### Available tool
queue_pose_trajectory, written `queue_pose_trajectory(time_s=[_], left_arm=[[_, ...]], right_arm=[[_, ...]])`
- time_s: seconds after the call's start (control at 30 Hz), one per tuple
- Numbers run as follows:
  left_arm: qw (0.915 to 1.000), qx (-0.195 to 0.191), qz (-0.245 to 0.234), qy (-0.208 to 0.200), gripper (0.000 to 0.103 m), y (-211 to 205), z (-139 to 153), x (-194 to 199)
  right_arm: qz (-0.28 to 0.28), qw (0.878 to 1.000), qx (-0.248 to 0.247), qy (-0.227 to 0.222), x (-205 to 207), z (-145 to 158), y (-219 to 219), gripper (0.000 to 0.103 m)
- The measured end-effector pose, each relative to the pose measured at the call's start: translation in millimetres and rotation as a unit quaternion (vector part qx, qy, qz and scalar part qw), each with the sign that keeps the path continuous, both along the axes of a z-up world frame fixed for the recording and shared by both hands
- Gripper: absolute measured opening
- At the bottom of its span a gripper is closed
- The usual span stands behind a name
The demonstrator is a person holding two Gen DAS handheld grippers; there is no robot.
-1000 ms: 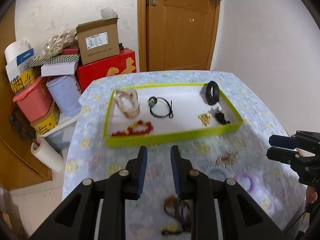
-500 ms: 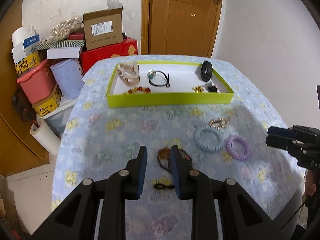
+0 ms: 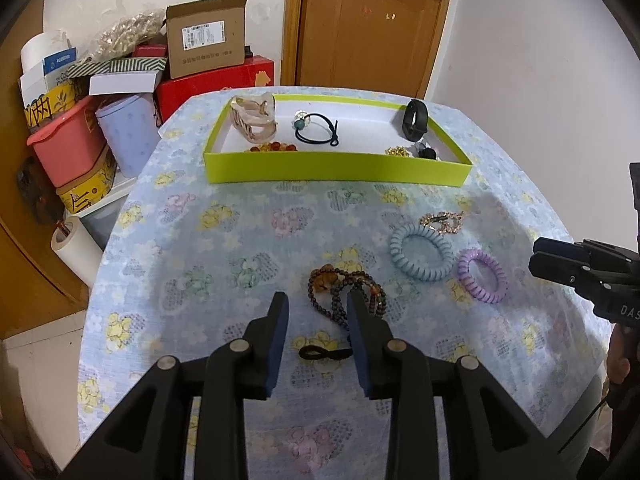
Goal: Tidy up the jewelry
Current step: 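Withdraw both open tools from the tray toward the remaining jewelry, then grasp the dark brown bead bracelet with the left tool while the right tool grasps the purple coil hair tie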
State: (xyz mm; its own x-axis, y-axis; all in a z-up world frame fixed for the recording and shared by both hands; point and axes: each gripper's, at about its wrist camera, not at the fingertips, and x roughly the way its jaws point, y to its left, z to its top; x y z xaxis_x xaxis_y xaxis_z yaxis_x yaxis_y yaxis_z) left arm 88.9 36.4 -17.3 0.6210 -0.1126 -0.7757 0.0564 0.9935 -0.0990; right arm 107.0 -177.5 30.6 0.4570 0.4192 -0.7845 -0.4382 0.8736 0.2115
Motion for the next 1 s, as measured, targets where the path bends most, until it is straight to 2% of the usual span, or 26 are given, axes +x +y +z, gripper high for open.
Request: queue_pose_trajectory(time_s=[0.43, 0.67, 0.83, 0.97, 1.0], left_arm=[[0.9998, 0.019, 0.001, 0.007, 0.032, -6.5, -8.4, 6.2], [0.9994, 0.028, -0.017, 0.007, 0.032, -15.1, -11.6, 7.1], [0.9988, 0.043, -0.021, 0.005, 0.032, -21.3, -16.3, 5.9], [0.9982, 0.054, -0.024, -0.002, 0.028, -25.4, -17.3, 4.5], [0.9983, 0.051, -0.029, -0.003, 0.022, -26.7, -17.2, 4.2]], right_arm=[[0.001, 0.999, -0.039, 0.0, 7.6, -19.4, 12.0, 0.039], [0.011, 0.998, -0.058, -0.002, 7.6, -28.4, 21.5, 0.039], [0.017, 0.997, -0.075, -0.017, 5.0, -29.8, 27.5, 0.038], [0.025, 0.994, -0.101, -0.039, 0.3, -31.0, 34.7, 0.011], [0.028, 0.994, -0.097, -0.039, -0.4, -31.2, 35.7, 0.01]])
